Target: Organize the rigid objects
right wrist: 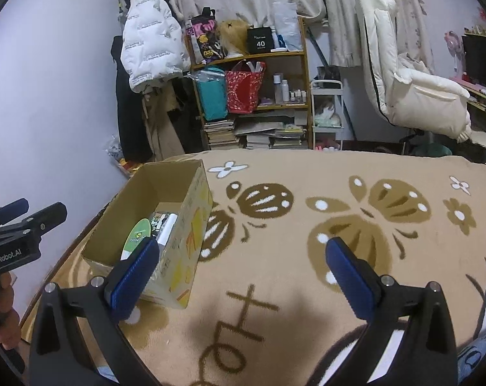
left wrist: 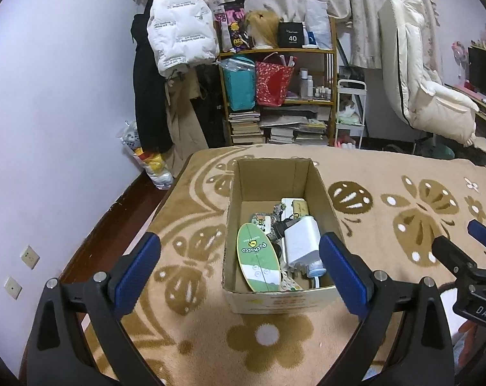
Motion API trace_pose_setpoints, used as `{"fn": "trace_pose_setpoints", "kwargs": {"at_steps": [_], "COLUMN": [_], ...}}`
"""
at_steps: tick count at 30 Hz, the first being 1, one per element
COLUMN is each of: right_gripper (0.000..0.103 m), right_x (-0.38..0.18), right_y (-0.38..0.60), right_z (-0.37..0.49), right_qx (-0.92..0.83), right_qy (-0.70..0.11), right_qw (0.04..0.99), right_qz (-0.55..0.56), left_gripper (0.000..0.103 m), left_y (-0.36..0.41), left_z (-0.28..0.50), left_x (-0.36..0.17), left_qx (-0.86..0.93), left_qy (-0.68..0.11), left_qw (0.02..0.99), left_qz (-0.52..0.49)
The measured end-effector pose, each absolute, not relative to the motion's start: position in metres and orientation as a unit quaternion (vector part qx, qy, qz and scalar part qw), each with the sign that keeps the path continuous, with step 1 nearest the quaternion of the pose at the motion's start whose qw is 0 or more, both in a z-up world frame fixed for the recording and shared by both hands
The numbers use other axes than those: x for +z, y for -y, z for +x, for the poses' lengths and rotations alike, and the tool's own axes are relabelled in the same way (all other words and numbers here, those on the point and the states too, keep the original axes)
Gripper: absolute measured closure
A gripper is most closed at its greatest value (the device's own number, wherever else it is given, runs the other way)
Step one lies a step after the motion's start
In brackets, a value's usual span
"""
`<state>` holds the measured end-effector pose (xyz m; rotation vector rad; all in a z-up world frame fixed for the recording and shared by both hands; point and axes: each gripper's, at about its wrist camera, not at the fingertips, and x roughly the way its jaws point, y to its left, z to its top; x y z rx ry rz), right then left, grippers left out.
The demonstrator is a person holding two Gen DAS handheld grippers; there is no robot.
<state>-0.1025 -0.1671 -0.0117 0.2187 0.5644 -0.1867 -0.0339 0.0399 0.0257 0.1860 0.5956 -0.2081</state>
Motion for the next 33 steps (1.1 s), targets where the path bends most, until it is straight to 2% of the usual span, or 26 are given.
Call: {"fn": "trace_pose_setpoints", "kwargs": {"at_steps": [13,33], "right_gripper": [0.0,0.0], "right_x": [-0.015,-0.016], "right_y": [0.165,0.161], "right_z": [-0.093,-0.09], "right_qx": [-0.103,-0.103], "right_qy": [-0.291,-0.28], "right_qw": [0.946,0.95], "right_qz": [0.102,0.095], "left_gripper": [0.005,0.005], "left_y": [-0.022,-0.022], "left_z": [-0.042,-0.045], "left_x": [0.021,0.023], "left_qx": [-0.109,-0.098], "left_qy": [-0.282,-0.272], "left_qw": [0.942,0.945], "left_qz": [0.144,0.153]}}
